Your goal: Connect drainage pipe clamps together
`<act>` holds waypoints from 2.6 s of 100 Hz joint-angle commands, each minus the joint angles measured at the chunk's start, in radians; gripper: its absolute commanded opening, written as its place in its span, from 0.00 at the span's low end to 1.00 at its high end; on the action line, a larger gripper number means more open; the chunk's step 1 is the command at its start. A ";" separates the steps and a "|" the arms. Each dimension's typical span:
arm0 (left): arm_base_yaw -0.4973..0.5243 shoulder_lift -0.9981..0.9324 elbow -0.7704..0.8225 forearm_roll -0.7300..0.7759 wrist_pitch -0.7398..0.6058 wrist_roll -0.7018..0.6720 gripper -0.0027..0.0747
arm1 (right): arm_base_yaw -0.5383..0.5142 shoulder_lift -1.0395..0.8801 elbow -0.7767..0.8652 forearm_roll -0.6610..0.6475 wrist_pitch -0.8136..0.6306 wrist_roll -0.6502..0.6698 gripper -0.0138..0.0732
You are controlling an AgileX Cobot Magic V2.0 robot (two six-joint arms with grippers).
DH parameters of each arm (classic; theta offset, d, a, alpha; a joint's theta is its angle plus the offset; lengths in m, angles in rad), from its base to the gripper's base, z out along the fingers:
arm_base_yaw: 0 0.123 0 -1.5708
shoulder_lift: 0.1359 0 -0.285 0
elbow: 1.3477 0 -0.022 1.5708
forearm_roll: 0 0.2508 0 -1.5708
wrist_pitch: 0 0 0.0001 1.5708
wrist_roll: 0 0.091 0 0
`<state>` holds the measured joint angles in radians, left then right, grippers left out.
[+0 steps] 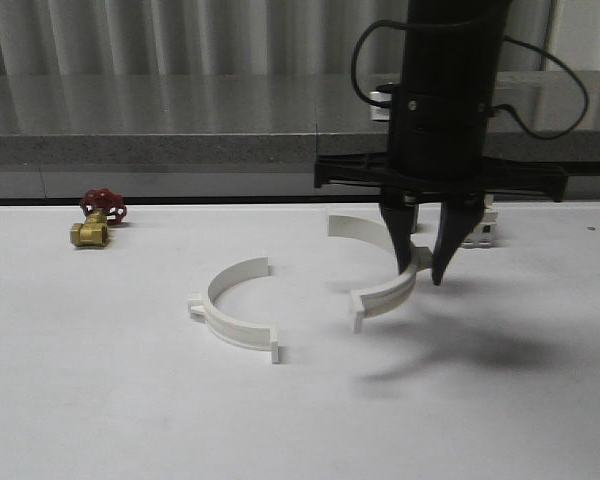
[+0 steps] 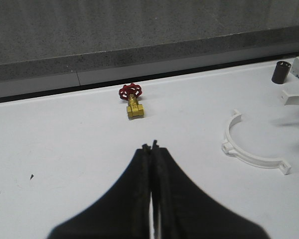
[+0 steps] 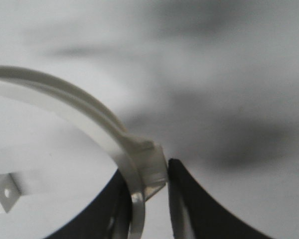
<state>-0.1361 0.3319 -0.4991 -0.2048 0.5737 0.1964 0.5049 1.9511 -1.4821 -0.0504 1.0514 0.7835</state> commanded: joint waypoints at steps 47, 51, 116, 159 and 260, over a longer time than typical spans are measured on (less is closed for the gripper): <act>0.003 0.007 -0.027 -0.013 -0.073 -0.002 0.01 | 0.044 0.140 -0.253 -0.006 0.084 -0.043 0.37; 0.003 0.007 -0.027 -0.013 -0.073 -0.002 0.01 | 0.044 0.142 -0.253 -0.006 0.080 -0.048 0.37; 0.003 0.007 -0.027 -0.013 -0.073 -0.002 0.01 | 0.044 0.204 -0.283 0.027 0.028 -0.056 0.37; 0.003 0.007 -0.027 -0.013 -0.073 -0.002 0.01 | 0.044 0.199 -0.283 0.026 -0.016 -0.030 0.74; 0.003 0.007 -0.027 -0.013 -0.073 -0.002 0.01 | -0.210 -0.361 0.090 -0.041 -0.010 -0.582 0.08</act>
<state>-0.1361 0.3319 -0.4991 -0.2048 0.5737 0.1964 0.3495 1.7106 -1.4420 -0.0737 1.0922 0.2223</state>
